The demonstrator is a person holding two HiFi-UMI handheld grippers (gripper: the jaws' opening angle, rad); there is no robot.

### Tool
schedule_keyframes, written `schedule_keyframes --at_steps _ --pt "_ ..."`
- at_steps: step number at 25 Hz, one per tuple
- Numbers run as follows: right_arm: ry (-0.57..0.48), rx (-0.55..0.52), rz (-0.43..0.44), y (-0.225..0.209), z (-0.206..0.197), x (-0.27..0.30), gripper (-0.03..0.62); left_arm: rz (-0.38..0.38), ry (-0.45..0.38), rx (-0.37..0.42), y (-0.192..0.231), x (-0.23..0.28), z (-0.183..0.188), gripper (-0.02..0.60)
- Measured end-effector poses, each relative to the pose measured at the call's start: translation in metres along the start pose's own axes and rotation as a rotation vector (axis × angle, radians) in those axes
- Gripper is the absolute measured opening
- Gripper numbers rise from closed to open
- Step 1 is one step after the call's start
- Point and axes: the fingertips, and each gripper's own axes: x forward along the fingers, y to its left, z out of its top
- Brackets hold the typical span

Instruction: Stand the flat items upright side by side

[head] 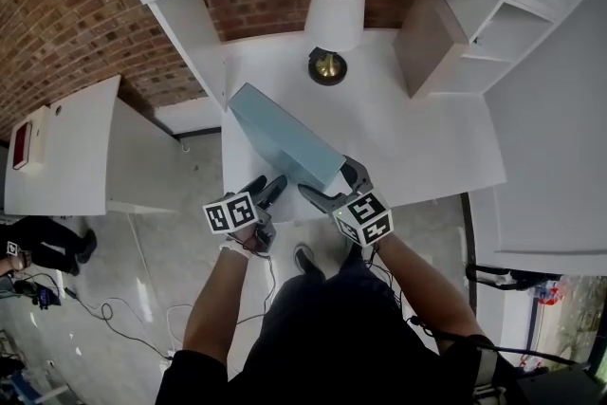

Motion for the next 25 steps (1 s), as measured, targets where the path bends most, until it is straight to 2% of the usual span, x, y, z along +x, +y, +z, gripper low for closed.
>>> schedule_keyframes --at_steps 3,5,17,25 --pt "0.018 -0.045 -0.013 0.002 0.000 0.004 0.302 -0.001 -0.003 -0.001 0.002 -0.001 0.003 0.319" --pt "0.017 -0.054 -0.026 0.002 0.001 0.004 0.287 -0.002 -0.004 -0.003 0.004 -0.001 0.004 0.319" --pt "-0.016 0.075 -0.244 -0.066 0.006 -0.040 0.270 -0.040 0.013 0.005 0.002 0.008 0.009 0.319" --pt "-0.039 0.202 -0.492 -0.138 -0.008 -0.099 0.272 -0.076 0.034 0.040 -0.014 0.021 0.014 0.318"
